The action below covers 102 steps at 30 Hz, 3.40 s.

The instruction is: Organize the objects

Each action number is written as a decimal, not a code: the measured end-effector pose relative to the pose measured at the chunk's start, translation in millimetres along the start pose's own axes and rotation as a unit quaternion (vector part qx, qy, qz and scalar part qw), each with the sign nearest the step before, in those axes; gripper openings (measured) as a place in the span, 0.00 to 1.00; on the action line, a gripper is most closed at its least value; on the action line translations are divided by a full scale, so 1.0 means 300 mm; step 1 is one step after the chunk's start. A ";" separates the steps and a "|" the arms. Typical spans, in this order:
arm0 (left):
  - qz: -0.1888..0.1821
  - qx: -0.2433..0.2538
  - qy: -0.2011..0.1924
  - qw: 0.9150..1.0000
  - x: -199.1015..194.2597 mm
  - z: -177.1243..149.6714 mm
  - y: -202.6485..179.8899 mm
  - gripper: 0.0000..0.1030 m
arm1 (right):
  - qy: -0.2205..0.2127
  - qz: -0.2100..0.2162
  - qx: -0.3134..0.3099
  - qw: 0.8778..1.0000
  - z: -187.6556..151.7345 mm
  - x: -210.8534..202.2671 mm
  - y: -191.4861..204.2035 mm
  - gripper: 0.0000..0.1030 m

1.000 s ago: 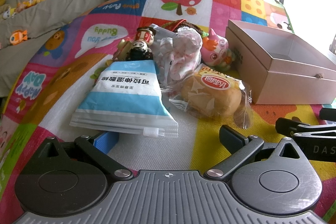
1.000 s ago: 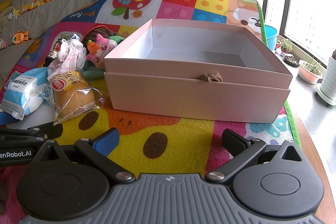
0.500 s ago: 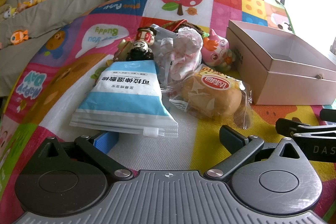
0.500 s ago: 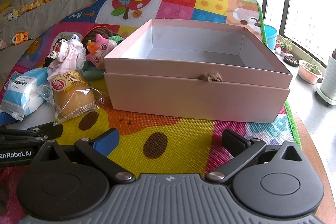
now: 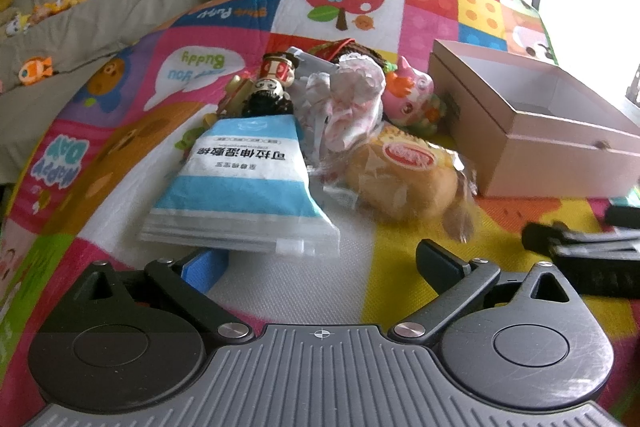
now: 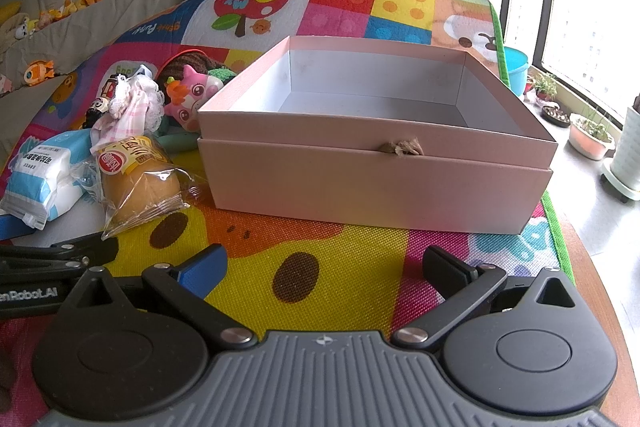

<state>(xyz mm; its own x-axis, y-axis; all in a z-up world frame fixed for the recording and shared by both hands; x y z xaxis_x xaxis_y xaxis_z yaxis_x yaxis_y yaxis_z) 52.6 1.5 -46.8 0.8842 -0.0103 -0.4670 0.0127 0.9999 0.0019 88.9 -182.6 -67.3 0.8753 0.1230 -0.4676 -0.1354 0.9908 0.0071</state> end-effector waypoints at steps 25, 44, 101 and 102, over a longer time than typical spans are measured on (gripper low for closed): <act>-0.040 0.018 0.032 0.999 0.028 0.069 0.231 0.59 | 0.041 0.066 -0.038 0.996 0.000 -0.015 -0.009 1.00; -0.076 -0.029 0.012 0.997 -0.108 0.009 0.280 0.59 | -0.043 0.148 -0.093 0.984 0.141 -0.158 0.172 1.00; -0.161 -0.075 -0.005 0.984 -0.022 0.294 -0.115 0.56 | -0.090 0.057 0.023 0.994 0.380 -0.156 -0.251 0.51; -0.160 -0.074 -0.003 0.984 -0.031 0.270 -0.094 0.56 | -0.069 0.049 0.028 0.996 0.402 -0.090 -0.259 0.51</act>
<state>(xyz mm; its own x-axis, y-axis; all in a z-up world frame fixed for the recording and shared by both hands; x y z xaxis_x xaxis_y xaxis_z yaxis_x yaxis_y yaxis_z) 81.9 -27.3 29.1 0.8484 -0.3245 -0.4182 0.2234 0.9358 -0.2728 131.8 -255.9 51.3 0.9150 0.2228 -0.3363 -0.2013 0.9746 0.0980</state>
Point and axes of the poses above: each gripper's, at about its wrist camera, not at the fingertips, and x roughly the way its jaws point, y to its left, z to its top, the point moved 8 cm from there along x, roughly the way its jaws point, and after that the axes turned 11 degrees about -y, right-handed, at the moved point
